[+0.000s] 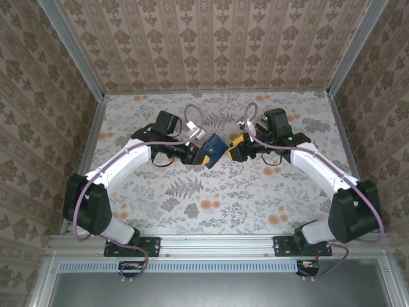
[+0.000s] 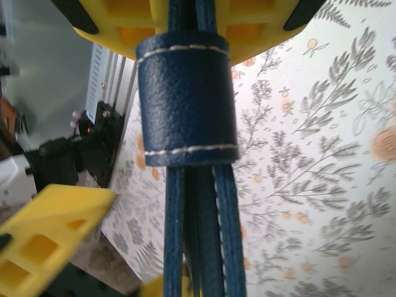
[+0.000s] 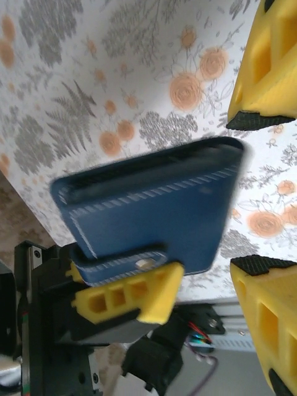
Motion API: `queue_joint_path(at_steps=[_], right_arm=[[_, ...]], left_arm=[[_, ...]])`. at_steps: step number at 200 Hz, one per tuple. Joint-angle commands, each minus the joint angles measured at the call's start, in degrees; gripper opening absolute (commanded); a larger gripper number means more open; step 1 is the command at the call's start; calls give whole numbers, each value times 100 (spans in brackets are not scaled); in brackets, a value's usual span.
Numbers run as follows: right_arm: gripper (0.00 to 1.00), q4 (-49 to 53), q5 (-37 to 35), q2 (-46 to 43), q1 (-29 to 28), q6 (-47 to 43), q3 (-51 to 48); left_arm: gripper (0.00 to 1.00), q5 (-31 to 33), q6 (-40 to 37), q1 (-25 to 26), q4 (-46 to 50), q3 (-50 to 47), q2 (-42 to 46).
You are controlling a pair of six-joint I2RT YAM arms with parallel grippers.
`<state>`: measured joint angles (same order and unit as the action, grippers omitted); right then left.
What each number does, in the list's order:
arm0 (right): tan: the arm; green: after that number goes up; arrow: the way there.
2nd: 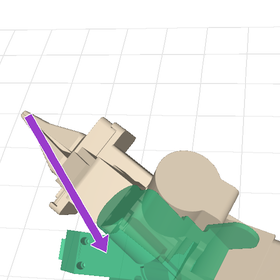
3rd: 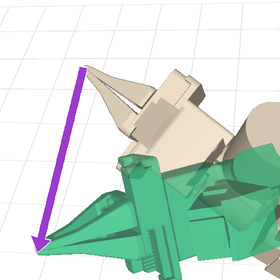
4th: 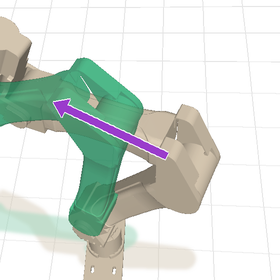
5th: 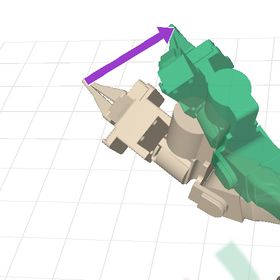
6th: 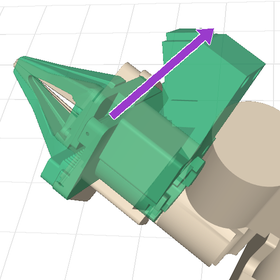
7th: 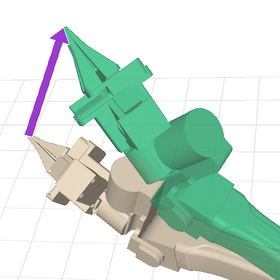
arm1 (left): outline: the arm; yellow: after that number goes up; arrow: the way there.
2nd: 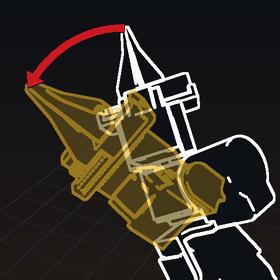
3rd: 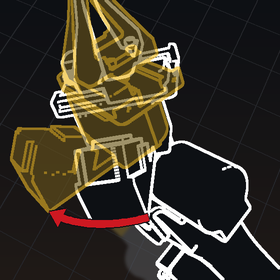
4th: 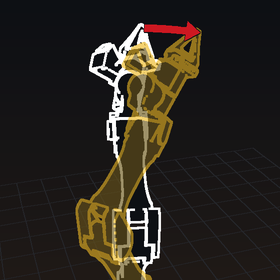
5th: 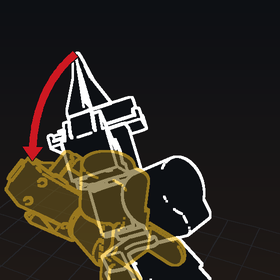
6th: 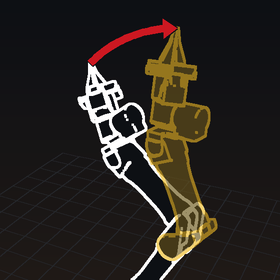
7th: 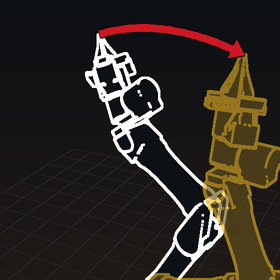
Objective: Put the credit cards into the card holder
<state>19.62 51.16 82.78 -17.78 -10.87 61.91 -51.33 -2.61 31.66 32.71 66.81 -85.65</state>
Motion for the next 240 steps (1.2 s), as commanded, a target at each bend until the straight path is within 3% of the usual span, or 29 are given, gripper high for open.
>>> queue_joint_path(at_steps=[1, 20, 43, 65, 82, 98, 108, 132, 165, 185, 204, 220, 240], right_arm=[[60, 1065, 823, 466, -56, -886, 607], [58, 1088, 1621, 610, -95, -820, 713], [40, 1200, 2053, 660, -110, -752, 769], [16, 1383, 2384, 670, -89, -794, 797], [11, 1562, 2414, 680, -95, -776, 858], [8, 1550, 2192, 596, -90, -694, 746], [5, 1181, 2042, 483, -83, -247, 603], [5, -1081, 1707, -89, -75, 1817, -43], [6, -3297, -68, -866, -24, 4317, -571], [4, -4713, -1554, -1229, -86, 5996, -1097], [0, -5996, -3211, -1400, -464, 7487, -1795], [0, -6408, -4208, -1418, -863, 8069, -2033], [2, -6782, -4518, -1276, -1121, 7904, -1912]], left_arm=[[0, -331, -876, 179, 486, 183, -2], [0, -601, -1116, 217, 780, 312, -175], [0, -750, -1273, 218, 1046, 518, -296], [10, -835, -1097, 146, 862, 528, -246], [15, -1179, -760, -10, 296, 223, -20], [30, -1353, -200, -198, -612, -159, 217], [36, -1372, 80, -315, -932, -285, 365], [43, -1072, 987, -482, -2190, -902, 978], [55, -328, 2236, -712, -3543, -1438, 1599], [70, 568, 3145, -707, -4539, -1827, 1839], [72, 998, 4200, -593, -5512, -1815, 1696], [72, 1407, 4528, -106, -6104, -1660, 1556], [70, 1611, 4709, 257, -6573, -1302, 1228]])
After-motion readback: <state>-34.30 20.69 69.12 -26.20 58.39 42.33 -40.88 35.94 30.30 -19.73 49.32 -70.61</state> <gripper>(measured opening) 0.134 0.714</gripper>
